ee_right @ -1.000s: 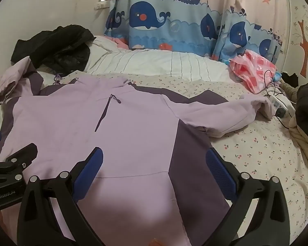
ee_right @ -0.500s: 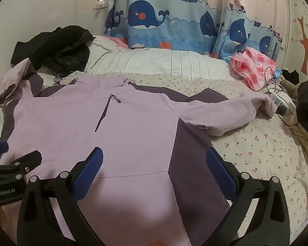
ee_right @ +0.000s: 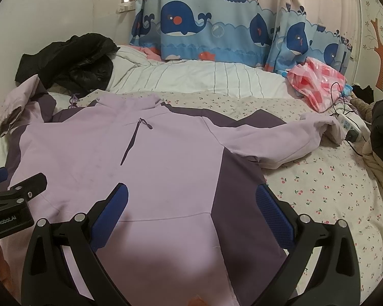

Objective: Fold large clothes

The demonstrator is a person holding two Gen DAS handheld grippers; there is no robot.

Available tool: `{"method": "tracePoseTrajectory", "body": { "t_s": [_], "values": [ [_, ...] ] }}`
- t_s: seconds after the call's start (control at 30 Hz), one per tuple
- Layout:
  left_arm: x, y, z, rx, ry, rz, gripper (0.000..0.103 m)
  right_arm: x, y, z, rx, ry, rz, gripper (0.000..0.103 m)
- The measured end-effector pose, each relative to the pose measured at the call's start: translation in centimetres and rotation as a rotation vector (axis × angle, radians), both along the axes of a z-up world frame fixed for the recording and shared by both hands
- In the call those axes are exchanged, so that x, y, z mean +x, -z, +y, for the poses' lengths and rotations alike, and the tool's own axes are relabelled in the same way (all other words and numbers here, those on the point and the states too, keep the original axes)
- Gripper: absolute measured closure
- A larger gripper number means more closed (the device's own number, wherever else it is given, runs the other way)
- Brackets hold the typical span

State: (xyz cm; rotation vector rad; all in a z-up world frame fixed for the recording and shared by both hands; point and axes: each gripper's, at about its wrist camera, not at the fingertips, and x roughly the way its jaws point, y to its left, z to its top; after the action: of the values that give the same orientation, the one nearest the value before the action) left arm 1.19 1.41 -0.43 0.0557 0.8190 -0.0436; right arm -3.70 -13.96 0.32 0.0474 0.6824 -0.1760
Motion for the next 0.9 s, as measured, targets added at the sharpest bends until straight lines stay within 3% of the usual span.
{"method": "tracePoseTrajectory", "body": {
  "t_s": [0.9],
  "values": [
    [0.2, 0.8, -2.1, 0.017, 0.030, 0.028, 0.007, -0.1, 0.0, -0.3, 0.024, 0.007, 0.012, 0.006]
  ]
}}
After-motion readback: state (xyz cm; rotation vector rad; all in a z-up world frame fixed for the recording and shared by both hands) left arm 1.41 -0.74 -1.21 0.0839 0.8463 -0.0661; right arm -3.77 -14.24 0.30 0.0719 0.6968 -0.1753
